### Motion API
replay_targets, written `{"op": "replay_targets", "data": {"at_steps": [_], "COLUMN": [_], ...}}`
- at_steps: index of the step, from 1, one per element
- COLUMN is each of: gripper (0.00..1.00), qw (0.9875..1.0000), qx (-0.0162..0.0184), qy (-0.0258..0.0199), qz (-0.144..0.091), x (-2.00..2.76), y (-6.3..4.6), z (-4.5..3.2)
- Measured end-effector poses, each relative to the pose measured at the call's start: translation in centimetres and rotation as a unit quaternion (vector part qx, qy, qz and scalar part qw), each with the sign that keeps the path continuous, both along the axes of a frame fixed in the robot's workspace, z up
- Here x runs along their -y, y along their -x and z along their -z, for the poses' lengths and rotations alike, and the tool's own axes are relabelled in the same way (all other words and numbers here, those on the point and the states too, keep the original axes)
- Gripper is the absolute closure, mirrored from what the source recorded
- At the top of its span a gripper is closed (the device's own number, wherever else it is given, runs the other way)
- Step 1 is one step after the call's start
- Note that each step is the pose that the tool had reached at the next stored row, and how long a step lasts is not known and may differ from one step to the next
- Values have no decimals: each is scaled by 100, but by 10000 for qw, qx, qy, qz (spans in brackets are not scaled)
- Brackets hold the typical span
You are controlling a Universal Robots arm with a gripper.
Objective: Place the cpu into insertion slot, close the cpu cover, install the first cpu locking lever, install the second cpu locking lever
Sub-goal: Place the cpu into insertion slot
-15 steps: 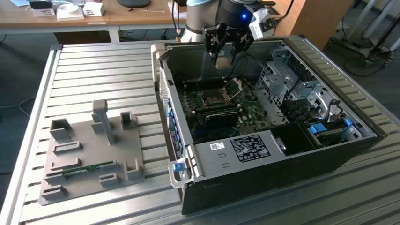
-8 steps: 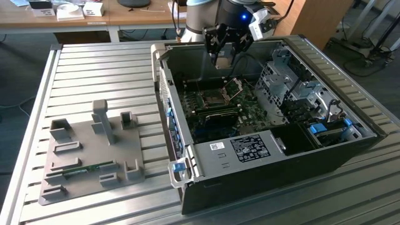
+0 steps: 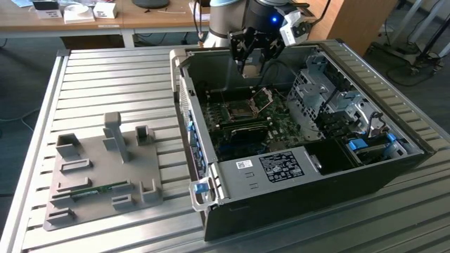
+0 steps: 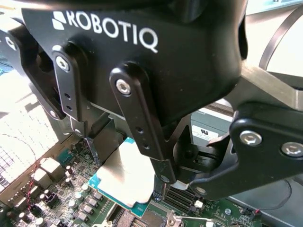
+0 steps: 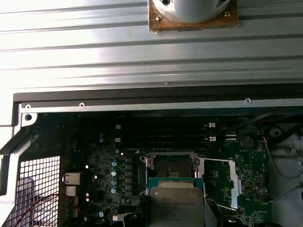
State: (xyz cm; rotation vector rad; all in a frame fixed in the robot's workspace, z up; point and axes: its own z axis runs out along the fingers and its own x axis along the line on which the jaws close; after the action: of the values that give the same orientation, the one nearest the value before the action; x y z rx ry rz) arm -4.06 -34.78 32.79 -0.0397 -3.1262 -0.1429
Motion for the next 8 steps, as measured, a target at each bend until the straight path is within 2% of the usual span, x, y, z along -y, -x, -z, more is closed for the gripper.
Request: {"op": "replay_targets", "data": {"at_steps": [8], "gripper": [46], "qw": [10000], "qx": [0], "qy": [-1], "qz": [0], "x": [-9], "y": [0], "z": [2]}}
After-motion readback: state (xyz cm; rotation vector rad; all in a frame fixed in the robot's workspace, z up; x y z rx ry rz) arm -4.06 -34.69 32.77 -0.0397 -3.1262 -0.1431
